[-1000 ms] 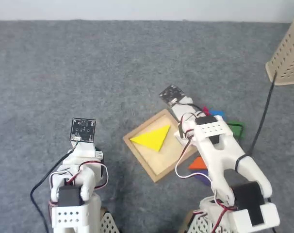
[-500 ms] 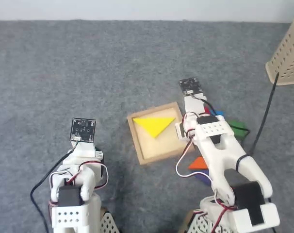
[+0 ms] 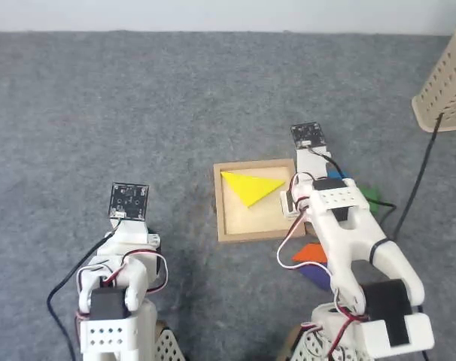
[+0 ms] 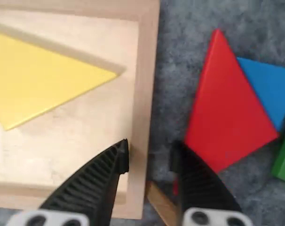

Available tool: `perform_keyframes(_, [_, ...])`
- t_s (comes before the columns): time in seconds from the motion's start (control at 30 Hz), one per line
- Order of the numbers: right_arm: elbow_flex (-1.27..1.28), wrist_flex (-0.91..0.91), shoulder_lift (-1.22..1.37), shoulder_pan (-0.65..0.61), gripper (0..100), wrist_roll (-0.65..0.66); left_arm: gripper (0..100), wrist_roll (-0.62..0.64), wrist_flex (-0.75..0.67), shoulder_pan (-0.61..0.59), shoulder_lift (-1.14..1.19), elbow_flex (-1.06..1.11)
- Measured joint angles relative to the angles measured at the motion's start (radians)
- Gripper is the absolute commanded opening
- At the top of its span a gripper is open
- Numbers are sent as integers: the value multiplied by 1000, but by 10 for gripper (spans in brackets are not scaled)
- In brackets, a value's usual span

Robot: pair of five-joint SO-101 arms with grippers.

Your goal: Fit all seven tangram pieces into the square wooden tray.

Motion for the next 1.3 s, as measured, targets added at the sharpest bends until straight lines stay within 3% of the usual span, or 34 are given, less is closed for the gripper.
perform_keyframes(0.33, [-31, 9, -2, -87, 207, 49, 11, 0, 0, 0, 0, 0])
perform_keyframes(0.57, [-163, 6, -9, -160, 7, 52, 11, 0, 0, 0, 0, 0])
perform_keyframes(0.73, [-196, -81, 75, -224, 29, 55, 11, 0, 0, 0, 0, 0])
perform_keyframes(1.3, [-479, -126, 431, -107, 32, 52, 11, 0, 0, 0, 0, 0])
